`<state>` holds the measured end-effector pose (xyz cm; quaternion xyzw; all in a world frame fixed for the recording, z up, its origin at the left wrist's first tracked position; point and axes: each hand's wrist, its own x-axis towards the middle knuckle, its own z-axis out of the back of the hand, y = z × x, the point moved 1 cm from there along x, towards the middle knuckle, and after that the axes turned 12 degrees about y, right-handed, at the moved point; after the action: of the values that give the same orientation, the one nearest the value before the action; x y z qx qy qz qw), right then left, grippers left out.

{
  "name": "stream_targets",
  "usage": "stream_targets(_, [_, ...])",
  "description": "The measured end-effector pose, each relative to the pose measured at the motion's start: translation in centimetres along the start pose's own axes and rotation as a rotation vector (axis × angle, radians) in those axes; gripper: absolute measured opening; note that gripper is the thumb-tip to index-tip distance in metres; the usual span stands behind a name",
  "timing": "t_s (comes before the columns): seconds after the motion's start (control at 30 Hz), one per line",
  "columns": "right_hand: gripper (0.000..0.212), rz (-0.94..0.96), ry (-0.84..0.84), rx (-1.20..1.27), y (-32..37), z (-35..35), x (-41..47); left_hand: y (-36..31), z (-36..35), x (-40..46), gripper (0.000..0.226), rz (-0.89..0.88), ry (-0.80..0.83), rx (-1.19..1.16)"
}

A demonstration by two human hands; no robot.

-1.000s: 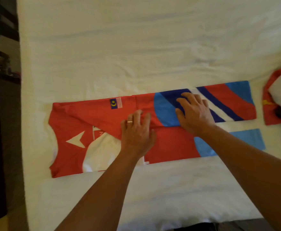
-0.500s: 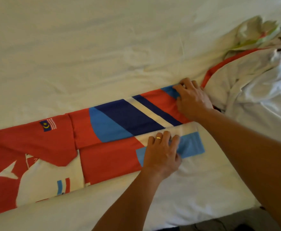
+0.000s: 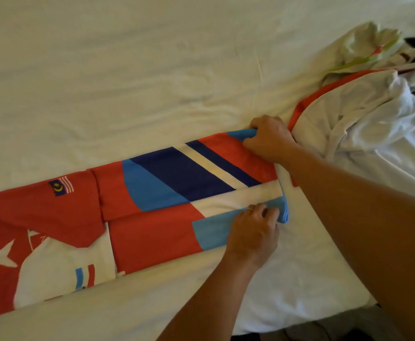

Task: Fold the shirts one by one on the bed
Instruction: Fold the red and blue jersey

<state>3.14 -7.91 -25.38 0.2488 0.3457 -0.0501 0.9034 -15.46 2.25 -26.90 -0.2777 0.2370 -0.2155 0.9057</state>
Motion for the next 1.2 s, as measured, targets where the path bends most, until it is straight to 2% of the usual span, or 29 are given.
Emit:
stream_targets(0.1, [0.005, -0.033, 0.048, 0.231, 1.9, 0.3, -1.2, 0.6, 1.2, -2.1, 0.014, 0.048, -0.131, -0.193])
stream_targets(0.2, [0.03, -0.014, 0.061, 0.424, 4.5, 0.1, -2.5, 1.1, 3.0, -4.6, 0.014, 0.173, -0.225, -0.365])
stream_targets(0.3, [0.037, 0.032, 0.066, 0.494, 8.3, -1.0, -3.9, 2.3, 4.9, -7.7, 0.012, 0.242, -0.265, -0.456])
stream_targets(0.43, [0.031, 0.095, 0.082, 0.495, 14.0, -3.9, -5.1, 5.1, 7.2, -12.1, 0.013, 0.314, -0.361, -0.535])
stream_targets(0.53, [0.039, 0.14, 0.087, 0.48, 18.5, -6.8, -5.3, 7.7, 9.0, -15.5, 0.008, 0.361, -0.463, -0.565])
stream_targets(0.8, [0.036, 0.152, 0.113, 0.389, 31.9, -17.6, -4.5, 18.0, 12.8, -26.4, 0.022, 0.553, -0.522, -0.689])
stream_targets(0.93, [0.021, 0.143, 0.101, 0.343, 38.0, -22.9, -3.8, 23.2, 13.9, -31.3, 0.008, 0.63, -0.566, -0.752])
stream_targets(1.0, [0.013, 0.131, 0.102, 0.314, 40.3, -25.1, -3.4, 25.3, 14.3, -33.3, 0.009, 0.675, -0.598, -0.782])
stream_targets(1.13, [0.018, 0.106, 0.08, 0.294, 44.4, -28.4, -2.6, 28.8, 15.0, -36.2, 0.003, 0.744, -0.668, -0.842])
stream_targets(1.2, [0.015, 0.101, 0.061, 0.295, 46.3, -30.0, -2.3, 30.3, 15.6, -37.5, 0.022, 0.775, -0.716, -0.842])
